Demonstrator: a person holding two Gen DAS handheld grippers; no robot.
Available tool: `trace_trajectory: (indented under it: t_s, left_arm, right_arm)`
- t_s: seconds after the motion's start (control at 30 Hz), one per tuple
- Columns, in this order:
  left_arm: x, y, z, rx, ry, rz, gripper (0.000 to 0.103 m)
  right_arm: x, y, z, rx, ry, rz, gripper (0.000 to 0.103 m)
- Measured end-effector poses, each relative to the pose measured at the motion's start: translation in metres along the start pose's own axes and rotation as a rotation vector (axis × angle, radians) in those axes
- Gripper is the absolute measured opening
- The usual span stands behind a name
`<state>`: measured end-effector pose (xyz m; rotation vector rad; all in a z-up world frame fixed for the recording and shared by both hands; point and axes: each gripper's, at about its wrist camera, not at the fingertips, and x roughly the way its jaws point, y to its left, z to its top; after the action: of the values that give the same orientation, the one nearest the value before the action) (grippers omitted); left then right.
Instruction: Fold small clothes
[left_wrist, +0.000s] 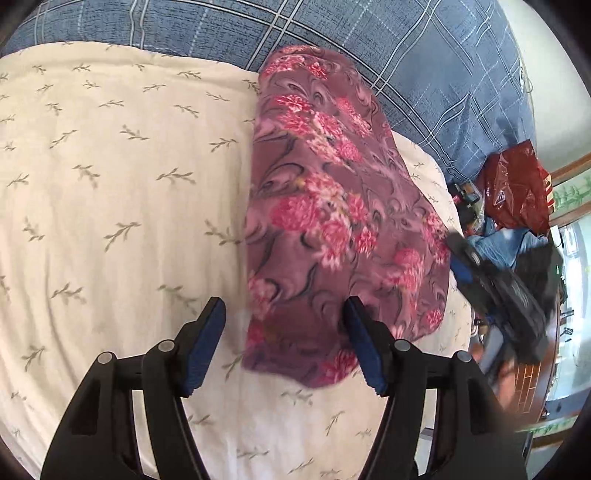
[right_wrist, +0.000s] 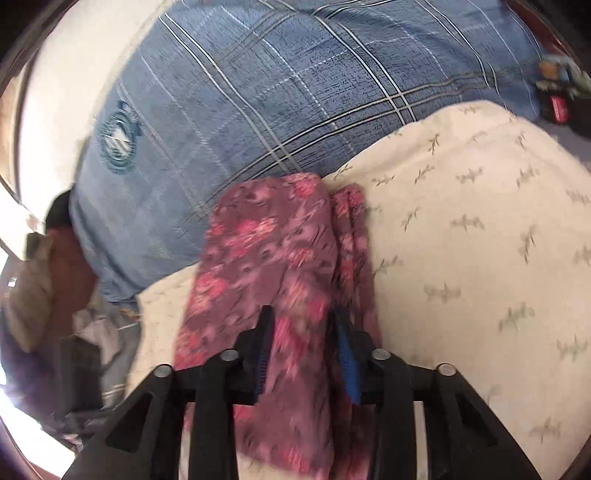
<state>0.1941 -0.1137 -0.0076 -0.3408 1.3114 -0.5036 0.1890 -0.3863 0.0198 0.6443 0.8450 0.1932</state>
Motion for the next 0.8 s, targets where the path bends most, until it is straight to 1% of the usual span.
trace_trajectory:
  t_s: [0.03,0.07,0.1,0.13,0.17,0.2,0.23,0.27,0.3,0.37,0.4,0.47,0.5,0.57,0.6,0.63,0.67,0.73,0.77,0.8]
  left_arm:
    - [0.000,0.001,-0.002,-0.006,0.004,-0.005,0.065]
    - [0.001,0.002,-0.004,-0.016,0.006,-0.010,0.066]
    - [0.000,0.011,-0.007,-0.025,0.009,-0.012,0.066]
    - [0.002,0.012,-0.007,-0.037,0.011,-0.008,0.066]
    - [0.002,0.013,-0.009,-0.056,0.014,-0.010,0.066]
    - [0.001,0.014,-0.009,-0.070,0.015,-0.017,0.065]
    - [0.001,0.013,-0.009,-0.080,0.016,-0.023,0.065]
    - [-0.002,0.013,-0.010,-0.085,0.013,-0.030,0.065]
    - [-0.003,0.011,-0.010,-0.081,0.007,-0.027,0.065]
    - [-0.003,0.009,-0.010,-0.070,0.002,-0.007,0.065]
    - [-0.001,0.010,-0.011,-0.069,0.005,-0.003,0.066]
    - [0.006,0.011,-0.014,-0.068,0.009,0.014,0.066]
    - [0.007,0.010,-0.016,-0.055,0.003,0.022,0.066]
    - [0.006,0.005,-0.021,-0.005,-0.004,0.050,0.066]
    - [0.005,0.004,-0.023,0.012,0.000,0.063,0.066]
    - [0.000,0.003,-0.025,0.024,-0.002,0.066,0.066]
    - [-0.006,0.003,-0.027,0.026,-0.013,0.056,0.065]
    - [-0.016,0.002,-0.025,0.011,-0.035,0.017,0.066]
    - [-0.023,-0.002,-0.022,0.006,-0.053,-0.017,0.066]
    - [-0.027,-0.006,-0.019,0.009,-0.067,-0.033,0.066]
  right_arm:
    - [-0.009,-0.004,-0.009,0.012,0.001,0.022,0.043]
    - [-0.015,-0.009,-0.019,0.030,0.005,0.039,0.043]
    - [-0.014,-0.010,-0.028,0.045,0.019,0.051,0.043]
    - [-0.012,-0.015,-0.037,0.051,0.047,0.051,0.041]
    - [-0.009,-0.014,-0.043,0.030,0.072,0.027,0.025]
    - [-0.009,-0.010,-0.044,-0.012,0.075,-0.009,0.010]
    - [-0.014,-0.003,-0.045,-0.056,0.066,-0.021,0.005]
    - [-0.022,0.002,-0.043,-0.074,0.033,0.006,0.005]
    - [-0.038,0.008,-0.038,-0.087,-0.023,0.049,0.005]
    - [-0.055,0.013,-0.030,-0.113,-0.083,0.062,0.005]
    - [-0.056,0.012,-0.029,-0.121,-0.081,0.053,0.005]
    - [-0.045,0.006,-0.030,-0.137,-0.034,-0.015,0.005]
    - [-0.037,0.000,-0.036,-0.149,0.002,-0.067,0.005]
    - [-0.016,-0.012,-0.050,-0.156,0.102,-0.156,0.007]
    - [-0.015,-0.014,-0.054,-0.159,0.102,-0.172,0.007]
    - [-0.022,-0.013,-0.055,-0.141,0.070,-0.167,0.020]
    - [-0.031,-0.012,-0.052,-0.107,0.050,-0.168,0.025]
    - [-0.049,-0.007,-0.045,-0.060,-0.016,-0.129,0.026]
    - [-0.057,0.000,-0.042,-0.059,-0.056,-0.095,0.027]
    - [-0.065,0.009,-0.039,-0.071,-0.093,-0.063,0.028]
